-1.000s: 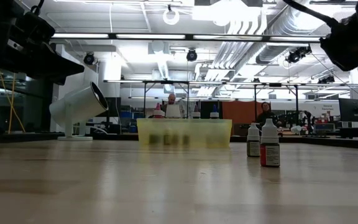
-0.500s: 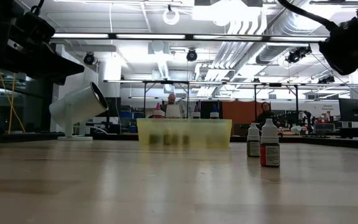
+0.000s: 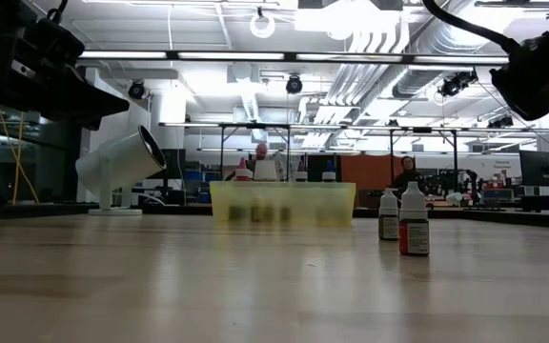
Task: Pick & Place food coloring
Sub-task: Put the bottom small light green food coloring bottle into the yellow container, then put the small light green food coloring bottle into the yellow container
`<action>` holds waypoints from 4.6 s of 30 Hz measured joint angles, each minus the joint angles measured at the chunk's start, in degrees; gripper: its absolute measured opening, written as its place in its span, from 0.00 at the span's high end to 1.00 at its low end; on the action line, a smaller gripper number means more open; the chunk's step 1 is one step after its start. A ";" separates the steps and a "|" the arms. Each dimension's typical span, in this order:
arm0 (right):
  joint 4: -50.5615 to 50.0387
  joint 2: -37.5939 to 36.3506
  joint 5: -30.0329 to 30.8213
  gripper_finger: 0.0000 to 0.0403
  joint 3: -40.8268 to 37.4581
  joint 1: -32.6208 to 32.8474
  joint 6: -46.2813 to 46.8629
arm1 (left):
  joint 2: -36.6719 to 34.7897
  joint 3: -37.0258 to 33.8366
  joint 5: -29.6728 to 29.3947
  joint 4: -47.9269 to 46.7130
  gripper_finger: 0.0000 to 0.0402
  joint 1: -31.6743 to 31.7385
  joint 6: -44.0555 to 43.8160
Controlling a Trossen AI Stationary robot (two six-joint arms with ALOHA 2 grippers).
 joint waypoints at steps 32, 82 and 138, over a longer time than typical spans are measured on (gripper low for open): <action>-13.43 -4.14 4.68 0.89 10.64 -9.84 -17.02 | 0.02 0.00 -0.01 0.00 1.00 0.00 0.02; -12.15 15.81 10.08 0.86 34.62 -65.90 -93.48 | 0.02 0.00 0.00 0.00 1.00 0.02 0.02; -13.22 13.10 3.85 0.60 34.62 -66.98 -88.32 | 0.02 0.00 -0.01 0.00 1.00 0.02 0.01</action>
